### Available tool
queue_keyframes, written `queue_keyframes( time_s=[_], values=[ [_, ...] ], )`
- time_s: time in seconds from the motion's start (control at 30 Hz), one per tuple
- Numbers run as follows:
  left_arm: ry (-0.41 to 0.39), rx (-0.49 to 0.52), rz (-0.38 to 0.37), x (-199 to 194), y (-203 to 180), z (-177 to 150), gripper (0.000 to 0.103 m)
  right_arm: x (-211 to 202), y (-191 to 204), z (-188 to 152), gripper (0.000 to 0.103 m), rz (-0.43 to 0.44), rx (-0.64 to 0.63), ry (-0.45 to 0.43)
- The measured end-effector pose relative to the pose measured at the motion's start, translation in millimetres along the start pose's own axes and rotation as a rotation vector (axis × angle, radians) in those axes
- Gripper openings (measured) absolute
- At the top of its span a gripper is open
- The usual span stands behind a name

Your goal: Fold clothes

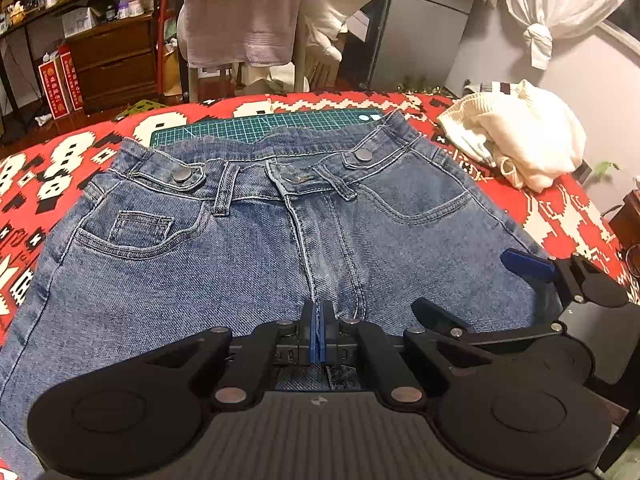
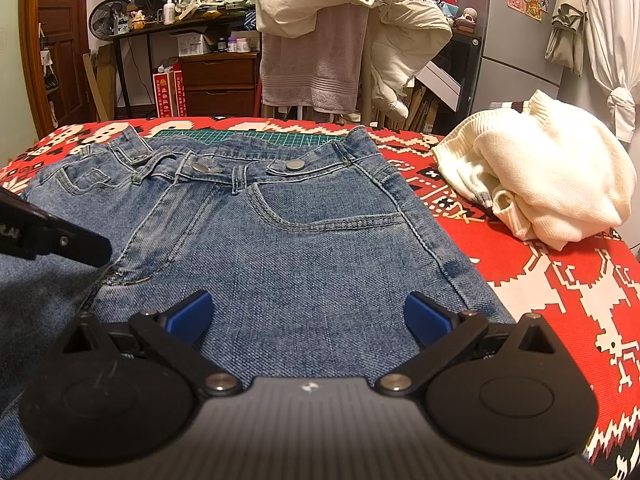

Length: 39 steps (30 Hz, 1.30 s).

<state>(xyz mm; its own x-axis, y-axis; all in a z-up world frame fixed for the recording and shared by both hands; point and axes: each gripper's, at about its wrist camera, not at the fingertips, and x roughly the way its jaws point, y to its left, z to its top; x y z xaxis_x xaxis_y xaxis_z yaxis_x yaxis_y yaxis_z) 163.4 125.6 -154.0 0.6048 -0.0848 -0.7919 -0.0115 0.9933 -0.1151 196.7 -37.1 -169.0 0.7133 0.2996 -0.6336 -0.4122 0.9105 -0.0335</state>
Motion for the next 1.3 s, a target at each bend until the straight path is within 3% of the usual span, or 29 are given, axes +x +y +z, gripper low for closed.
queue_keyframes(
  time_s=[0.4, 0.77, 1.03, 1.3],
  values=[
    [-0.002, -0.064, 0.016, 31.8, 2.9, 34.8, 0.002, -0.5, 0.7, -0.1, 0.103, 0.000, 0.000, 0.000],
    [-0.005, -0.041, 0.021, 31.5, 4.0, 31.0, 0.003, -0.5, 0.8, -0.2, 0.103, -0.001, -0.001, 0.000],
    [0.007, 0.005, 0.067, 40.5, -7.8, 39.2, 0.003, -0.8, 0.9, -0.3, 0.103, -0.001, -0.001, 0.000],
    [-0.008, 0.008, 0.064, 22.6, -2.7, 18.5, 0.004, -1.3, 1.0, -0.3, 0.103, -0.001, -0.001, 0.000]
  ],
)
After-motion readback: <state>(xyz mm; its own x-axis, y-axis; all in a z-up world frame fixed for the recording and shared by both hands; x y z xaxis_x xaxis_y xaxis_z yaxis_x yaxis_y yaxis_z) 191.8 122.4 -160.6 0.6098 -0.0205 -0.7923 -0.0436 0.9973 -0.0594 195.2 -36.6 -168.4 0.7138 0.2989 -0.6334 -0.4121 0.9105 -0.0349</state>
